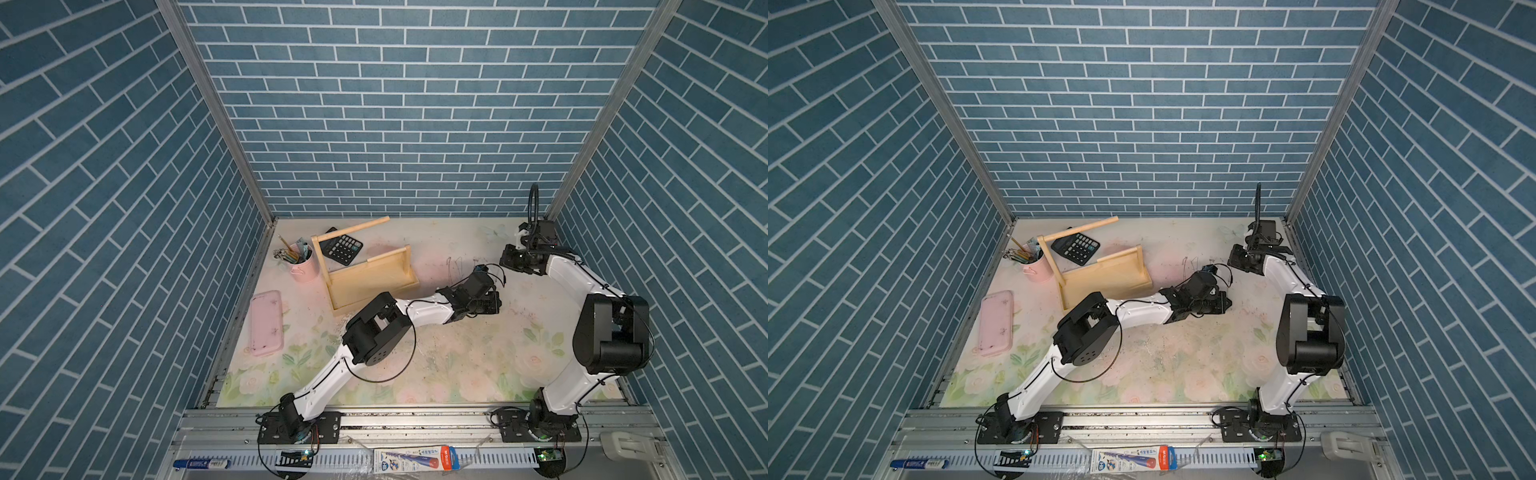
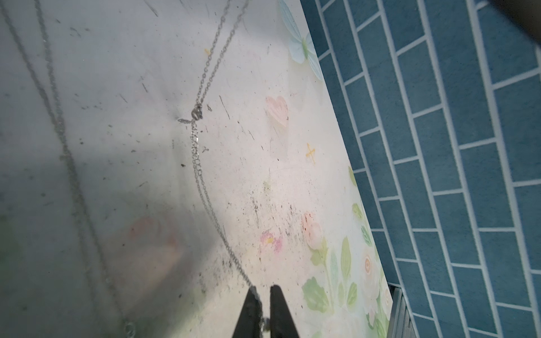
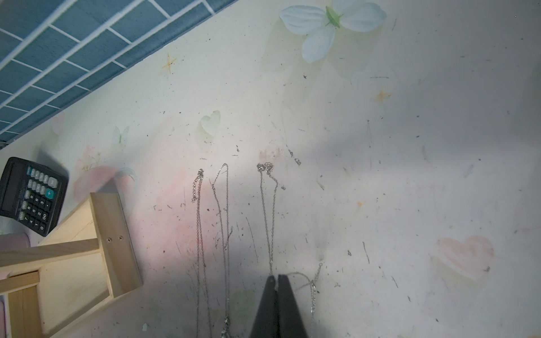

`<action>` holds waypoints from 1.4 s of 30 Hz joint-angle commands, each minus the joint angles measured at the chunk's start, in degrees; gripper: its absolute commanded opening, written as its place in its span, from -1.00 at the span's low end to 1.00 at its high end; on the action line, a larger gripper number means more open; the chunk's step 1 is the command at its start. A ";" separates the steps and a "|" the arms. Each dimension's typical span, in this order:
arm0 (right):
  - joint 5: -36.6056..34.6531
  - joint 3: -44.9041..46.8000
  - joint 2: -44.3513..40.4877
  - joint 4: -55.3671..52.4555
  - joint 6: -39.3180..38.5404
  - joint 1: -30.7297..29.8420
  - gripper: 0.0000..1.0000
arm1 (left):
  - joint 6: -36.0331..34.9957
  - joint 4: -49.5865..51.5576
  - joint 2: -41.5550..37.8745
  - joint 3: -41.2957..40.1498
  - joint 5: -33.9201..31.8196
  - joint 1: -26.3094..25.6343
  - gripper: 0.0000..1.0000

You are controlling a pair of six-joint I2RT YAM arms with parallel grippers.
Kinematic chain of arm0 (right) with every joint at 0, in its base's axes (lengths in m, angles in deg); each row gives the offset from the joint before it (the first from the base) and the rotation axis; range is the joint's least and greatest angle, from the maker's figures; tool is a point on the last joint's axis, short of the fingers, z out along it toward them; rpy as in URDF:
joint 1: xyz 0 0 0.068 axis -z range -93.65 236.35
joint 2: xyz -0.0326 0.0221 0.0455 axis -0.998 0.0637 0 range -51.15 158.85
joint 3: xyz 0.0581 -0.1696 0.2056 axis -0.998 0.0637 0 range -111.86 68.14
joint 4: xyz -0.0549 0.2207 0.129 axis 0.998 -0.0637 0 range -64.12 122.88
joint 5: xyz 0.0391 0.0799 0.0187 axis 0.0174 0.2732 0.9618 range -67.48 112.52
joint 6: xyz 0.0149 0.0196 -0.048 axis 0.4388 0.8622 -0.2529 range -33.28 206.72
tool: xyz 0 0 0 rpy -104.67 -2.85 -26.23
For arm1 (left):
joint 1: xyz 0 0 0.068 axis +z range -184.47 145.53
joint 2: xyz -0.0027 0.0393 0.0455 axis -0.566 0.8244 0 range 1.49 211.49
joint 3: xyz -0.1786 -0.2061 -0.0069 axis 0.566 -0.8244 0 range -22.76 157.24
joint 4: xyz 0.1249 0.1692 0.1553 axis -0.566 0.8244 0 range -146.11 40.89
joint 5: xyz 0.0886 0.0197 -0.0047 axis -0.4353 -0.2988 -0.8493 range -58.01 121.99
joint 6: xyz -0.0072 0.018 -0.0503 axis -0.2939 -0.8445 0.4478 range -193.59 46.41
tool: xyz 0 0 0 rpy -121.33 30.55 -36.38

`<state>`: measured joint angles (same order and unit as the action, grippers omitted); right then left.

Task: Take the necklace off the jewelry display stand
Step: Place the necklace at the center of the board.

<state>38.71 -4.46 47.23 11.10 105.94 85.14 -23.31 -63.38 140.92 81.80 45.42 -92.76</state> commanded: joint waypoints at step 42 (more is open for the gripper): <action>2.89 -0.03 2.65 1.39 -0.15 0.42 -1.00 | 4.18 8.91 3.41 1.45 -2.93 -1.09 -0.78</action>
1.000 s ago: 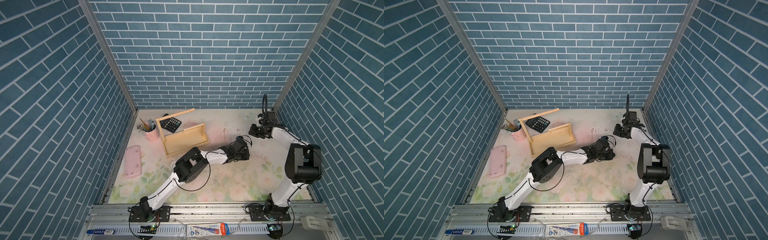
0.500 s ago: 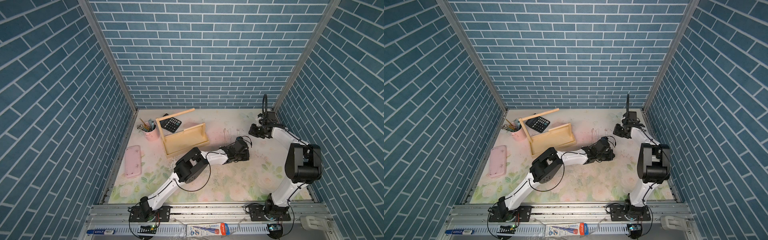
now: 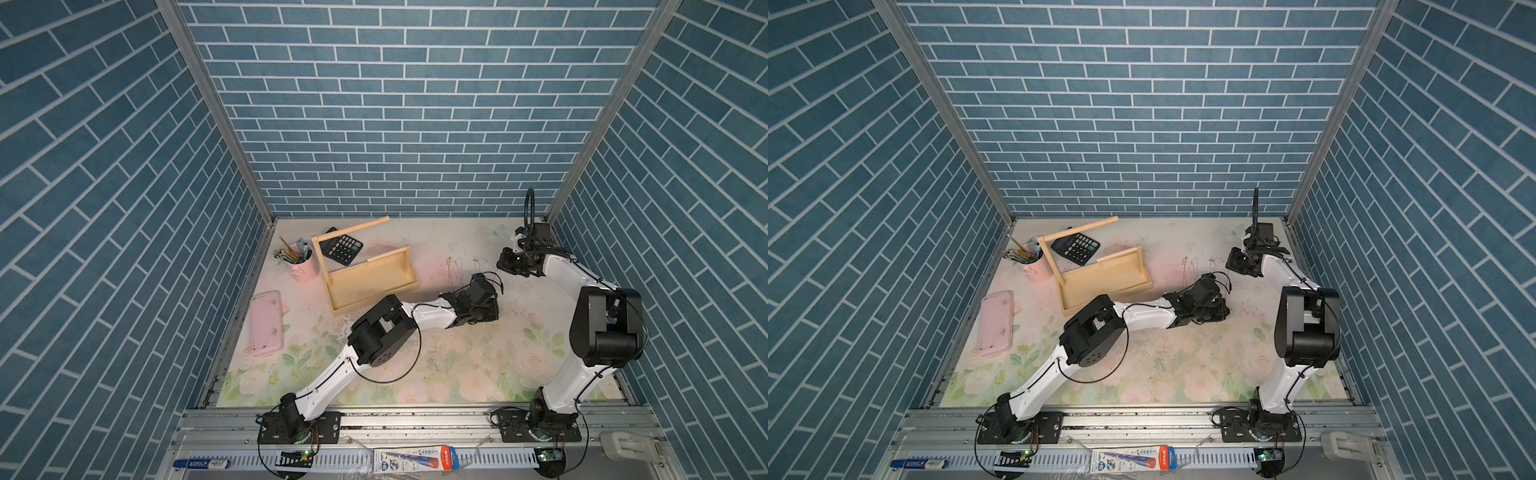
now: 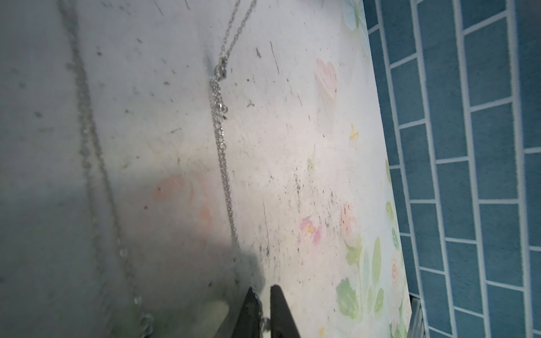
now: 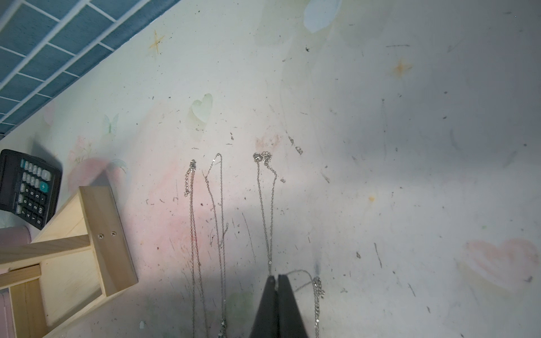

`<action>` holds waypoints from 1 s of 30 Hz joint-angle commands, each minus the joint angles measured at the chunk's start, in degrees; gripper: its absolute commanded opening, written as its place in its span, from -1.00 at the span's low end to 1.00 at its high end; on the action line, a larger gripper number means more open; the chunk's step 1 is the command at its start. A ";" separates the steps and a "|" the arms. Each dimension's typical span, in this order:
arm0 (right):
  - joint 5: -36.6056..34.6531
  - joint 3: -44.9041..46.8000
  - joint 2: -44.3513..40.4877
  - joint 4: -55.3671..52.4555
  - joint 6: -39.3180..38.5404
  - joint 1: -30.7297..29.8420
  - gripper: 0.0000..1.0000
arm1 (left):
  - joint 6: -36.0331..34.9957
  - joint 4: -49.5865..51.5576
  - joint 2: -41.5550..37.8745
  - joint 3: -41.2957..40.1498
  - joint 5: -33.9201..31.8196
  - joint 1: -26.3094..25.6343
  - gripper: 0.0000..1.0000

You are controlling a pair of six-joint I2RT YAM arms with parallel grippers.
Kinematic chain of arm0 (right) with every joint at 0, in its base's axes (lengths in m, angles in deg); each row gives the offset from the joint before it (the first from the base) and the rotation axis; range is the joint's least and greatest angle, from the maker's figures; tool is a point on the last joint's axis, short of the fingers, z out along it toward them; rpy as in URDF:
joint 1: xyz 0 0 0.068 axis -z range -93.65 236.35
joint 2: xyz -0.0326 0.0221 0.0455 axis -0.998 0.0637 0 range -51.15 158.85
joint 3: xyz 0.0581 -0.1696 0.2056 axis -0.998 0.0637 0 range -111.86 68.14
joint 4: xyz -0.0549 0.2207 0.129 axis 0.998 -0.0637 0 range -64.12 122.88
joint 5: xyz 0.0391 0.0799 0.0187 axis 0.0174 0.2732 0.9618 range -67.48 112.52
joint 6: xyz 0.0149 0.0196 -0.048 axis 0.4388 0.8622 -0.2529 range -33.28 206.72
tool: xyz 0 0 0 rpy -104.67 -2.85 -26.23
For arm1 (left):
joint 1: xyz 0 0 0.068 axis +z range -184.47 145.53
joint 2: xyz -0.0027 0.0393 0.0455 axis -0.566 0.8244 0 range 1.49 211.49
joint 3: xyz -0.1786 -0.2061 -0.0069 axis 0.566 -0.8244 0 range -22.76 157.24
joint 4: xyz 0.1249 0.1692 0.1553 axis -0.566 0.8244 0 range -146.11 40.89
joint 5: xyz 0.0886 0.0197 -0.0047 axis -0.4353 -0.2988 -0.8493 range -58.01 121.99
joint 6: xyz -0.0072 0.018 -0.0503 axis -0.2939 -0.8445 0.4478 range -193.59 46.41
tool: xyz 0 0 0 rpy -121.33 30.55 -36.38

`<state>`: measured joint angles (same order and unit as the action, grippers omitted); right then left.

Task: Take the necklace off the jewelry display stand
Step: Place the necklace at the center of the board.

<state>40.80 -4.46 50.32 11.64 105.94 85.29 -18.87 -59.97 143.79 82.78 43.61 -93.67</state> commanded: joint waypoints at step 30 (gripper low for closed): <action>2.46 0.70 0.04 2.84 1.37 0.05 -1.00 | 2.21 9.69 1.59 1.31 2.34 3.47 -0.67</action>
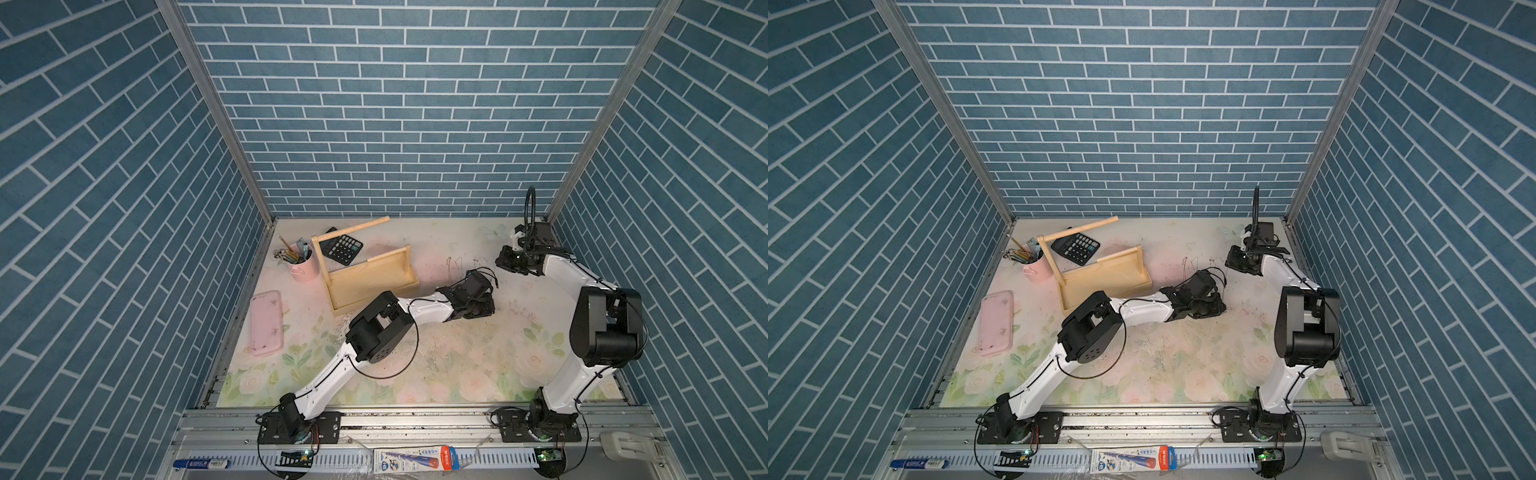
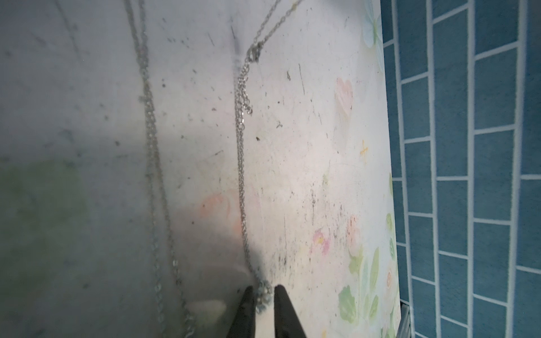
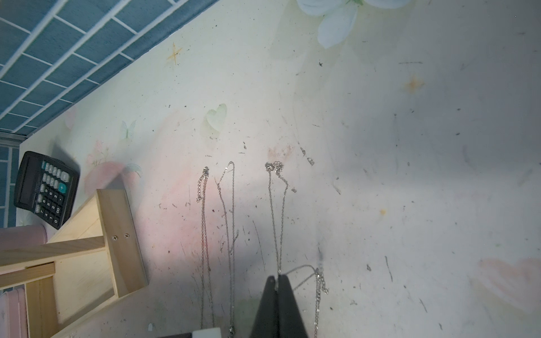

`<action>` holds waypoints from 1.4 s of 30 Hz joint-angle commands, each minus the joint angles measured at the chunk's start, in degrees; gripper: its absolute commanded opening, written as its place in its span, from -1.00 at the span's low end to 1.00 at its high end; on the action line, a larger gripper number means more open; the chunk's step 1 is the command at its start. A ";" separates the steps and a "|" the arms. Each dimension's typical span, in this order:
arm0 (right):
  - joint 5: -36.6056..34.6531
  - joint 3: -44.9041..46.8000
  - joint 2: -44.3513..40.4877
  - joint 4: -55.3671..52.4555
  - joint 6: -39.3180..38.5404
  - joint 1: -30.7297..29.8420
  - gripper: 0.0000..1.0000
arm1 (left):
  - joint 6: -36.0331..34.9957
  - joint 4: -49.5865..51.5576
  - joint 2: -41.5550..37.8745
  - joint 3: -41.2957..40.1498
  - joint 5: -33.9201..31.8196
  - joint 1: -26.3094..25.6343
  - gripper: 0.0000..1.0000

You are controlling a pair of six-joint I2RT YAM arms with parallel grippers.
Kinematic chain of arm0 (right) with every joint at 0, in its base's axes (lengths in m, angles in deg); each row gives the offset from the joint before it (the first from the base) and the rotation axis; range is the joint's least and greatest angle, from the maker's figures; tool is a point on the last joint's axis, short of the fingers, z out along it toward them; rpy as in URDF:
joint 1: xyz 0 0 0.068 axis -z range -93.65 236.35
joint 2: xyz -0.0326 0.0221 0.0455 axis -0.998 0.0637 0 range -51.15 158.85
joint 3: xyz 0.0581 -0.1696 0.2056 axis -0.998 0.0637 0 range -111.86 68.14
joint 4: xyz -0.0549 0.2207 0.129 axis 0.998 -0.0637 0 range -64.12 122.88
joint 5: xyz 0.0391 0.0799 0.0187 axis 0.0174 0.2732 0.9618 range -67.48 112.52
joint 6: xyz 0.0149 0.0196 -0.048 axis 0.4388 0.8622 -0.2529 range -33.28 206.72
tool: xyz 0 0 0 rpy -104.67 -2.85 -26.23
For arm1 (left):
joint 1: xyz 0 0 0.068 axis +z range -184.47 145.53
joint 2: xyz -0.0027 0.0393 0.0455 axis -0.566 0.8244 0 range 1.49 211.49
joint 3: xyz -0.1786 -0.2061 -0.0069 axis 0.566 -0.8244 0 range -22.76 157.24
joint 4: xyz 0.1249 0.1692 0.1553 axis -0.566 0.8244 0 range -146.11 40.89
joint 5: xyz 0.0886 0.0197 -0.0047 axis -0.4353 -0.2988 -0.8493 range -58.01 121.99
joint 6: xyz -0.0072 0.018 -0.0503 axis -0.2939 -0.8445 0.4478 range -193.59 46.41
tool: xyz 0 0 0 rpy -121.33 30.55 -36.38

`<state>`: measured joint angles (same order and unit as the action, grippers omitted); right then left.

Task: Take the necklace off the jewelry display stand
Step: Place the necklace at the center of the board.

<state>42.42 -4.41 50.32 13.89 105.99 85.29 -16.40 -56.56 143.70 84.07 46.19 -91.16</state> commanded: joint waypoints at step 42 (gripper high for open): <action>-0.35 -8.59 10.05 -1.38 -0.05 0.00 -1.00 | -9.43 2.85 -13.89 -6.62 2.13 2.44 -0.21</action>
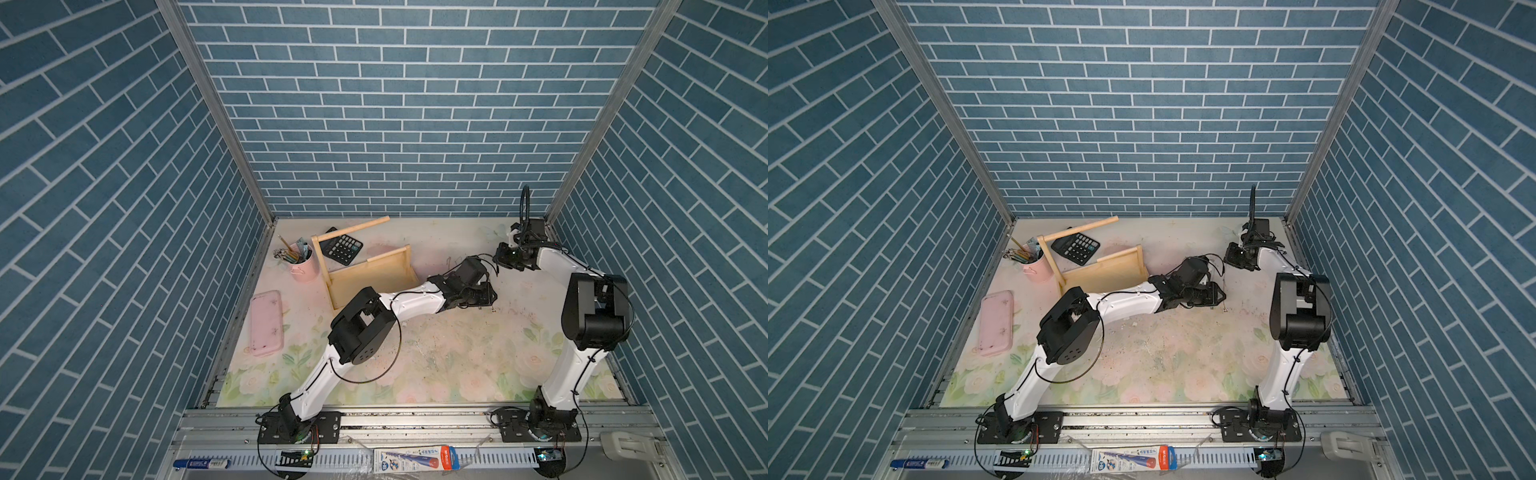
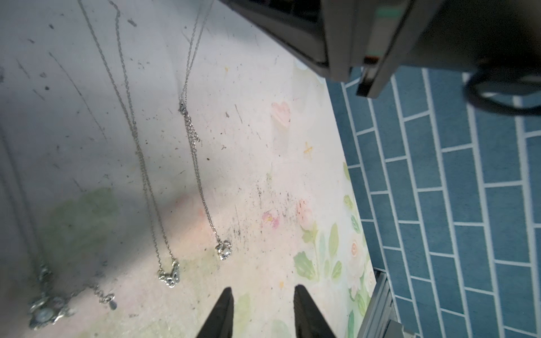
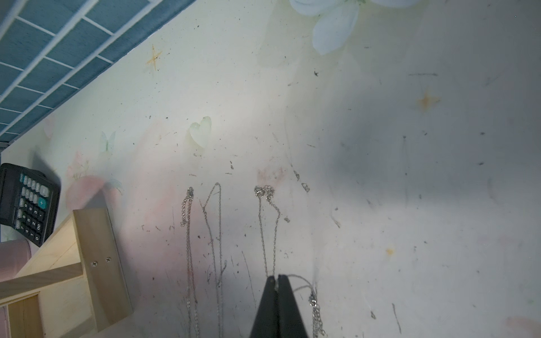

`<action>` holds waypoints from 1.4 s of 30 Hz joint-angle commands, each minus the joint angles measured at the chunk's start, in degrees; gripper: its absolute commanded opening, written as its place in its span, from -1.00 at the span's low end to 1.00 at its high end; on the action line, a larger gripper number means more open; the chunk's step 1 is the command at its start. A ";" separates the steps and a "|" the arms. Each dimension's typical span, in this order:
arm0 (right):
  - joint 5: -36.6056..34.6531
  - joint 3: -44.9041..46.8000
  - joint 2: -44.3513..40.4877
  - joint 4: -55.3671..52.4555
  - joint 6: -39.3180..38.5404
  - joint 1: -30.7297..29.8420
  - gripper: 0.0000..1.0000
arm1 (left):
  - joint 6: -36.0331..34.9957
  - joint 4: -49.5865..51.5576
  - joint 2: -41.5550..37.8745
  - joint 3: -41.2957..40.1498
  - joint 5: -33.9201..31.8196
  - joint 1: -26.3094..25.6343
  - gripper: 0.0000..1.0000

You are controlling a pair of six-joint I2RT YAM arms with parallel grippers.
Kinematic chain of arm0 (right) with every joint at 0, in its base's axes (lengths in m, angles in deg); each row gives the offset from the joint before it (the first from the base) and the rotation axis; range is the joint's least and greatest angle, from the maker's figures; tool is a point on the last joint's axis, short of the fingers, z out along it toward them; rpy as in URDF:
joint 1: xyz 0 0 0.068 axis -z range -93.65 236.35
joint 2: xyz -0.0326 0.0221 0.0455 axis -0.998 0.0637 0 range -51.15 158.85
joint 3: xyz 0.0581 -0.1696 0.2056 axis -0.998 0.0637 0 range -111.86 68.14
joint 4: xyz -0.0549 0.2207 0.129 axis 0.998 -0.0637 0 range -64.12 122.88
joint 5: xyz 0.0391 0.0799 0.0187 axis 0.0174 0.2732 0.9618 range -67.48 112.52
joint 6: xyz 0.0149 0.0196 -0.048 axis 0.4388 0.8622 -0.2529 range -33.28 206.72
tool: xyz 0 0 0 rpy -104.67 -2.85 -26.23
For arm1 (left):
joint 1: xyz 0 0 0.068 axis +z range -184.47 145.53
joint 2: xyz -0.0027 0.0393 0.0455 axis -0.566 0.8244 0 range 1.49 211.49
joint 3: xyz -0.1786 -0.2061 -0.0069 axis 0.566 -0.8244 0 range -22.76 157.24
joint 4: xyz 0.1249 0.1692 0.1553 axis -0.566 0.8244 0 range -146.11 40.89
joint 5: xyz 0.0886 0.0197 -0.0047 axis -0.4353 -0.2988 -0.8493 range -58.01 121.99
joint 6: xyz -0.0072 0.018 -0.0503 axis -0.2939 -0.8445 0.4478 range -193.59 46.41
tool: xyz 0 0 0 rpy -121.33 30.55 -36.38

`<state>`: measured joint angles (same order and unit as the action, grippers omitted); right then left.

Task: Take the necklace off the jewelry display stand
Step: Place the necklace at the center of the board.

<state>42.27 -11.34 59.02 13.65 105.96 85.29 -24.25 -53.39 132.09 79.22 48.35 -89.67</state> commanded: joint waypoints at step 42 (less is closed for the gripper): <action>0.64 -13.56 17.31 -2.57 -1.14 0.02 -1.00 | -9.08 0.27 -9.67 -3.03 3.53 6.59 0.99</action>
<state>42.84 -23.41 74.25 12.74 105.83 85.29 -32.29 -53.37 122.54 74.76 51.19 -83.82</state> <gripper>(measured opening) 0.043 0.994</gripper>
